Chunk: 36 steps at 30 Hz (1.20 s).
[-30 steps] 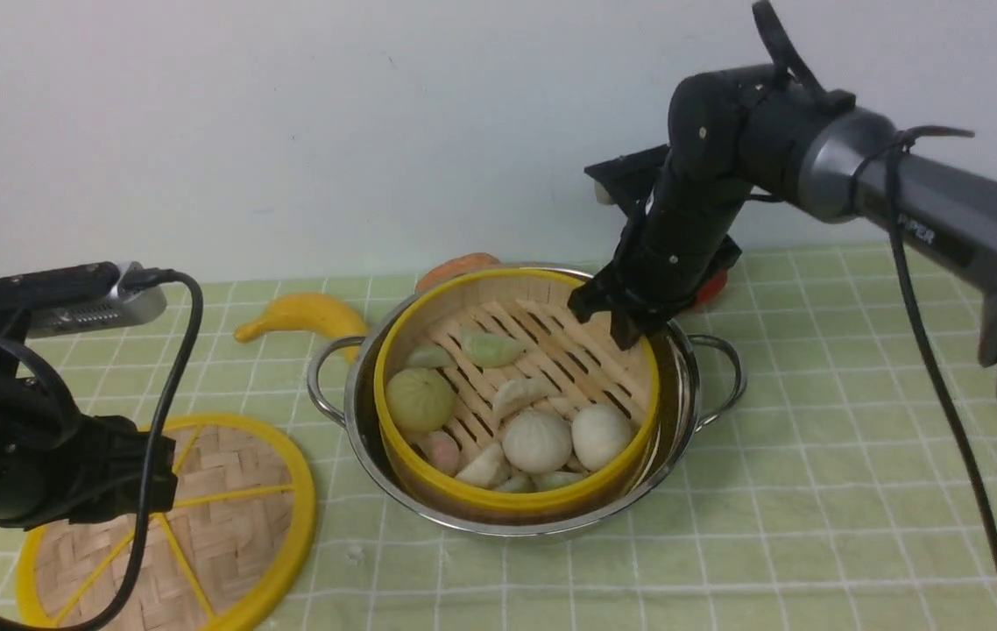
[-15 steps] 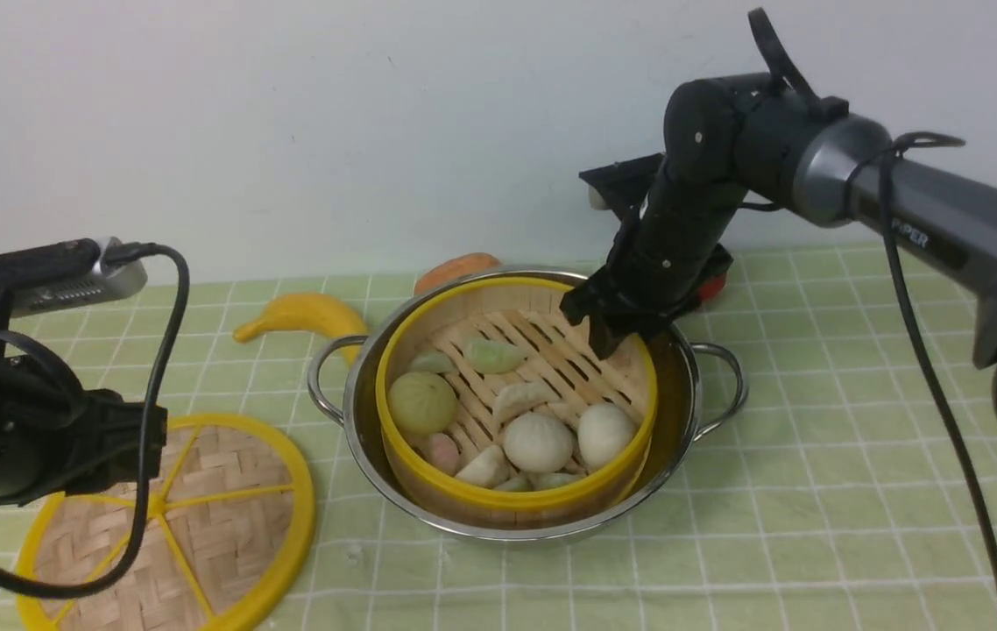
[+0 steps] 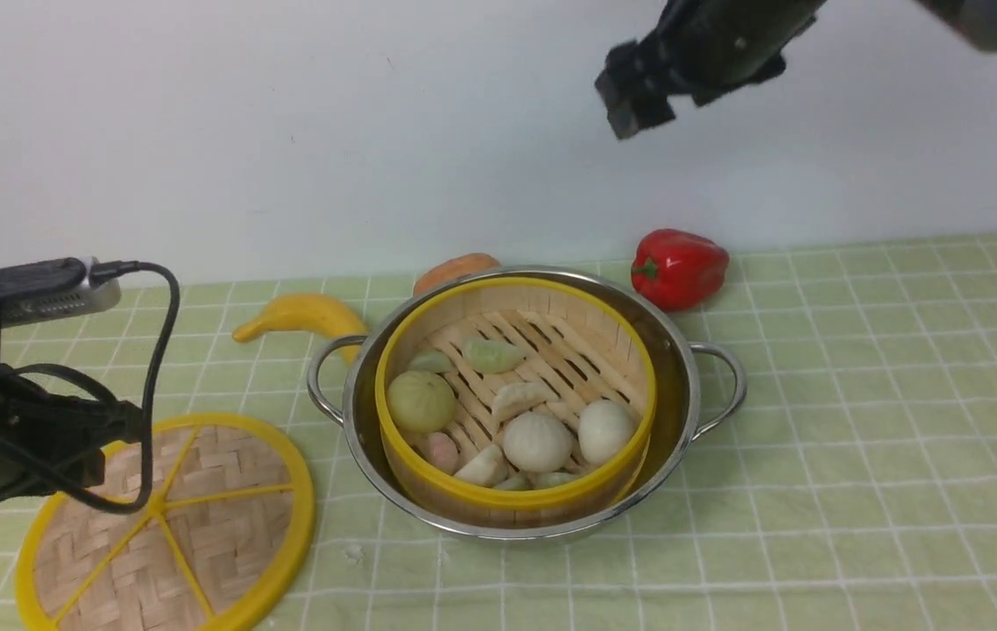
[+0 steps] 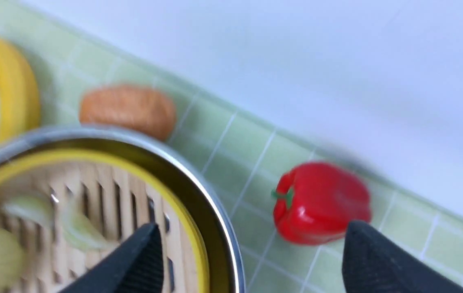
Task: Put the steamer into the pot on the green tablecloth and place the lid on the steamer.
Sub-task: 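Place the bamboo steamer basket of food into the steel pot with the right gripper, then grasp the bamboo steamer lid lying on the table by its centre knob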
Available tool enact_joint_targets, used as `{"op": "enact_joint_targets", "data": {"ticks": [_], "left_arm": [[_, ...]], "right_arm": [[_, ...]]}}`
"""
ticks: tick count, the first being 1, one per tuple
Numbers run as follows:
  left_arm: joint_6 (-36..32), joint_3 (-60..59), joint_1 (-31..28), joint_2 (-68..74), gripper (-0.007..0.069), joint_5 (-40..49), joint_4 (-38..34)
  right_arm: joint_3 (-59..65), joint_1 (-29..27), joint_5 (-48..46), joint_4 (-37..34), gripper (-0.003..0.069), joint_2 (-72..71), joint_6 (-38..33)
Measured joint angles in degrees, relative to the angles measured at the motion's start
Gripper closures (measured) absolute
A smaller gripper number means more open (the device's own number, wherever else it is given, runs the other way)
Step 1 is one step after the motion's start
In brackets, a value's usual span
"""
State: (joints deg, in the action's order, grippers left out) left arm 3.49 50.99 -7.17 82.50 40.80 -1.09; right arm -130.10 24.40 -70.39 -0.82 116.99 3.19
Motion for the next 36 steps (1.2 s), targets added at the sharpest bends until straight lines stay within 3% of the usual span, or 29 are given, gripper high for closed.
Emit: {"op": "enact_joint_targets", "data": {"ticks": [7, 13, 17, 23, 36], "left_arm": [[-0.06, 5.73, 0.0, 11.46, 0.0382, -0.46, 0.0], [-0.12, 7.43, 0.0, 14.72, 0.0382, 0.16, -0.22], [-2.11, 7.52, 0.0, 15.16, 0.0382, 0.86, -4.0], [-6.19, 7.54, 0.0, 16.5, 0.0382, 0.97, -8.51], [-7.08, 7.54, 0.0, 17.7, 0.0382, 1.14, -8.71]], "right_arm": [[9.99, 0.0, 0.13, -6.8, 0.0162, -19.51, 0.28], [21.92, 0.0, 0.01, -5.96, 0.0188, -33.24, -1.67], [30.9, 0.0, -0.23, -3.24, 0.0193, -41.3, -1.62], [38.5, 0.0, -0.36, -1.85, 0.0194, -46.75, -0.39], [40.27, 0.0, -0.43, -1.84, 0.0194, -50.04, 0.67]]}}
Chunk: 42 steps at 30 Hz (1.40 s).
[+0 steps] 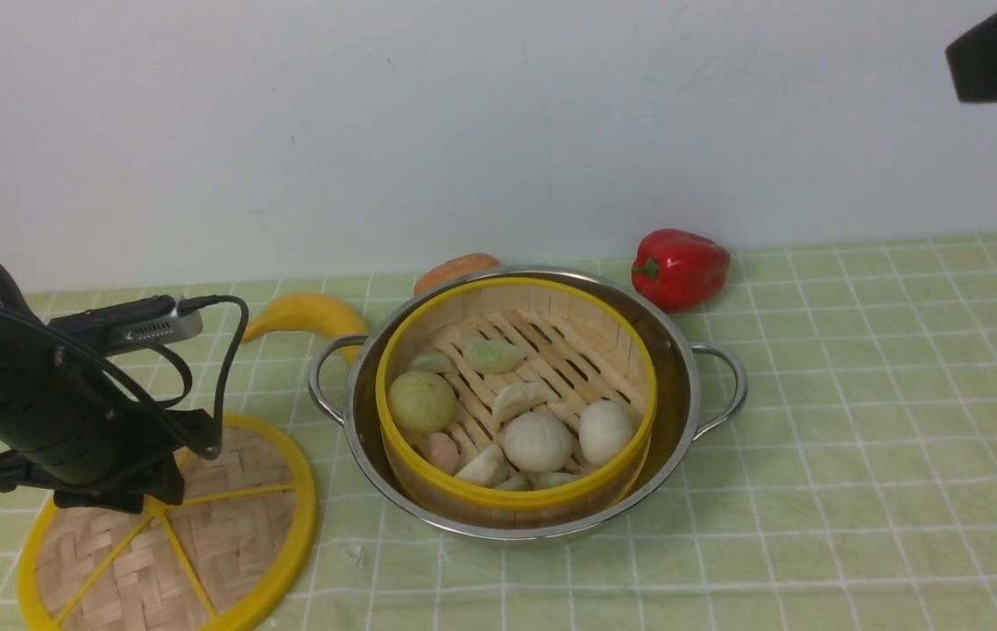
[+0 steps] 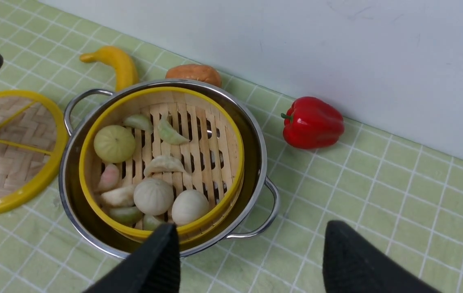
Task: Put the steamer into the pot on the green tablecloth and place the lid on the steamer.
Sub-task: 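Grasp the bamboo steamer lid lying on the table by its centre knob, then place the yellow bamboo steamer lid onto the steamer in the pot with the left gripper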
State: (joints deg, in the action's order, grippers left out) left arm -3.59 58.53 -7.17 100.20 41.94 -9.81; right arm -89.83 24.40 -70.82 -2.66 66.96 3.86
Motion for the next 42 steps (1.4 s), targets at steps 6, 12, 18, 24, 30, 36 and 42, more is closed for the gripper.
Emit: {"op": "enact_joint_targets", "data": {"ticks": [6, 12, 18, 24, 30, 36, 42], "left_arm": [[0.0, 0.0, 0.0, 1.0, 0.0417, 0.32, 0.0], [-0.1, 0.0, 0.0, 1.07, 0.0505, 0.67, 0.0], [-0.11, 2.64, 0.0, 1.01, 0.0505, 4.33, 1.95], [2.14, 14.19, 0.0, -1.82, 0.0505, 15.04, 10.32], [3.07, 27.11, 1.44, -4.23, 0.0505, 22.87, 12.49], [3.01, 34.33, 14.7, -3.5, 0.0505, 23.88, 11.86], [6.31, 38.49, 33.78, 3.24, 0.0505, 21.85, 17.27]], "right_arm": [[0.04, 0.0, 0.0, 0.0, 0.0194, 0.0, 0.14], [0.04, 0.0, 0.0, 0.0, 0.0194, 0.0, 0.14], [0.04, 0.0, 0.0, 1.05, 0.0195, -0.54, 0.14], [0.04, 0.0, 0.0, 4.63, 0.0195, -3.63, 0.46], [0.04, 0.0, 0.0, 6.7, 0.0195, -7.08, 1.88], [0.04, 0.0, 0.06, 7.27, 0.0195, -9.37, 3.69], [0.04, 0.0, 0.06, 7.31, 0.0195, -9.56, 4.44]]}}
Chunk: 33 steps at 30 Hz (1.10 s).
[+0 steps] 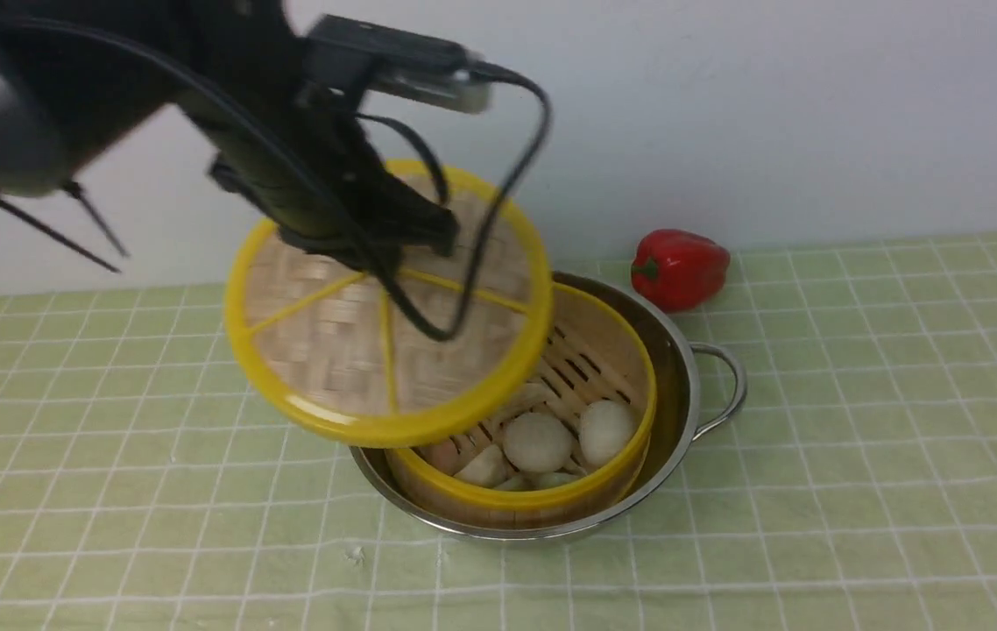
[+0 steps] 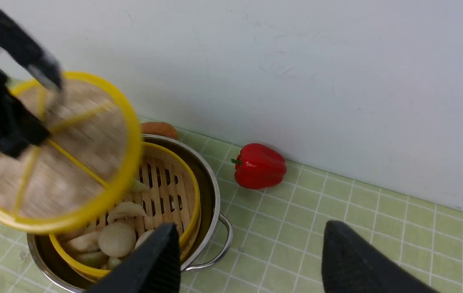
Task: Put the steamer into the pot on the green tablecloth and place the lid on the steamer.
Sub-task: 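Place the yellow bamboo steamer lid onto the steamer in the pot with the left gripper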
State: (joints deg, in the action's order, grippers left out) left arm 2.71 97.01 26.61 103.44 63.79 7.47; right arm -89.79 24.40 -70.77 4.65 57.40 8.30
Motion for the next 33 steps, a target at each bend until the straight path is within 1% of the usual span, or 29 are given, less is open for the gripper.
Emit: {"op": "enact_joint_targets", "data": {"ticks": [2, 4, 7, 14, 33], "left_arm": [[1.93, 1.81, 4.34, 2.96, 0.0505, -0.04, 3.26], [3.7, 4.18, 7.41, 6.17, 0.0505, 0.48, 5.39], [4.28, 6.45, 8.7, 8.78, 0.0505, 0.76, 5.78], [4.43, 7.89, 8.85, 12.29, 0.0505, 0.69, 6.01], [4.93, 7.89, 7.93, 16.31, 0.0505, -1.04, 5.57]], "right_arm": [[0.0, 0.0, 0.0, 0.0, 0.0195, 0.0, 0.04], [0.0, 0.0, 0.0, -0.14, 0.0195, 0.0, 0.11], [0.0, 0.0, 0.0, -0.36, 0.0195, 0.0, 0.28], [0.0, 0.0, 0.0, -1.45, 0.0195, 0.0, 0.56], [0.0, 0.0, 0.0, -1.47, 0.0195, 0.0, 0.68]]}}
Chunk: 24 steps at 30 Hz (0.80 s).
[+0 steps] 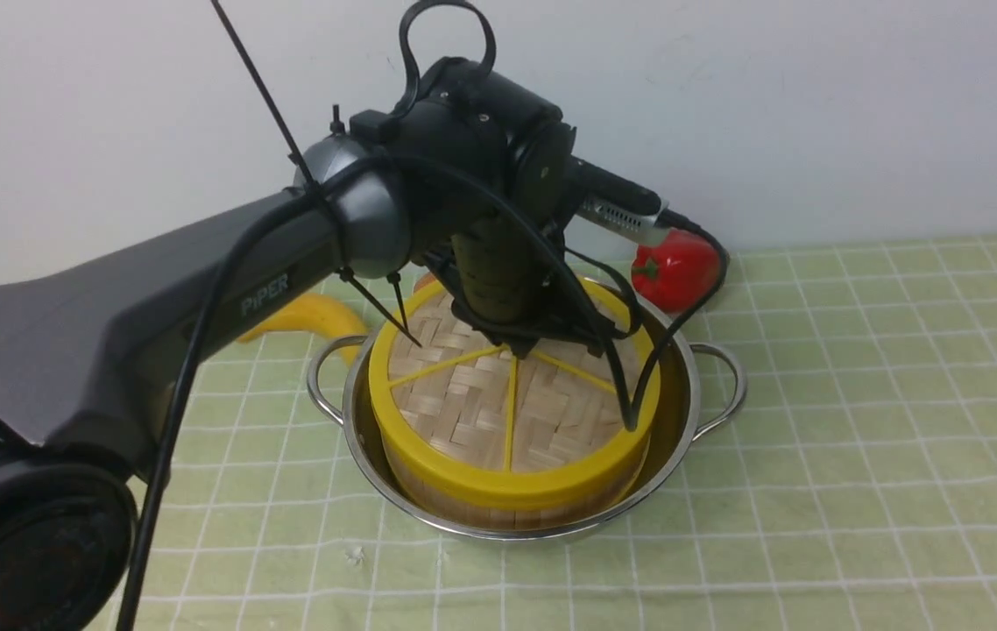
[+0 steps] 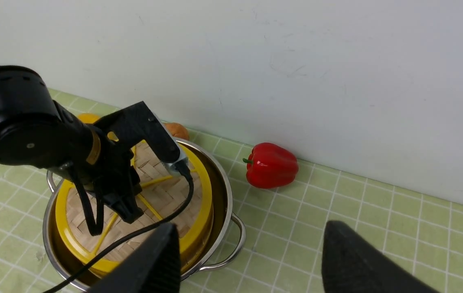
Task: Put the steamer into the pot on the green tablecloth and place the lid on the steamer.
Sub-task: 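Place the yellow bamboo steamer lid onto the steamer in the pot with the left gripper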
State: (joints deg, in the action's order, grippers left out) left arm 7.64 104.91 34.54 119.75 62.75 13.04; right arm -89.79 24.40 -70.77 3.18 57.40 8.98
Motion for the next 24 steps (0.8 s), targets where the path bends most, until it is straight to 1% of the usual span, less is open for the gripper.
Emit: {"op": "enact_joint_targets", "data": {"ticks": [11, 14, 18, 21, 23, 24], "left_arm": [[-0.19, 0.0, -0.19, 0.05, 0.0505, -0.25, -0.36], [-0.39, 0.0, -0.19, 0.05, 0.0476, -0.43, -0.33], [-0.52, 0.04, -0.42, 0.05, 0.0349, -1.5, 1.24], [-0.63, 1.6, -0.48, -0.09, 0.0222, -0.93, 3.1], [-0.63, 2.75, -0.48, -0.57, 0.0169, -0.22, 3.84], [-0.63, 2.9, -0.48, -0.64, 0.0158, 0.0, 4.03]], "right_arm": [[0.03, 0.0, 0.0, -0.04, 0.0195, 0.0, 0.0], [0.03, 0.0, 0.0, -0.04, 0.0195, 0.0, 0.0], [0.03, 0.0, 0.0, -0.04, 0.0195, 0.0, 0.0], [0.03, 0.0, 0.0, -0.04, 0.0195, 0.0, -0.05], [0.03, 0.0, 0.0, -0.04, 0.0195, 0.0, -0.92], [0.03, 0.0, 0.0, -0.04, 0.0195, 0.0, -1.07]]}}
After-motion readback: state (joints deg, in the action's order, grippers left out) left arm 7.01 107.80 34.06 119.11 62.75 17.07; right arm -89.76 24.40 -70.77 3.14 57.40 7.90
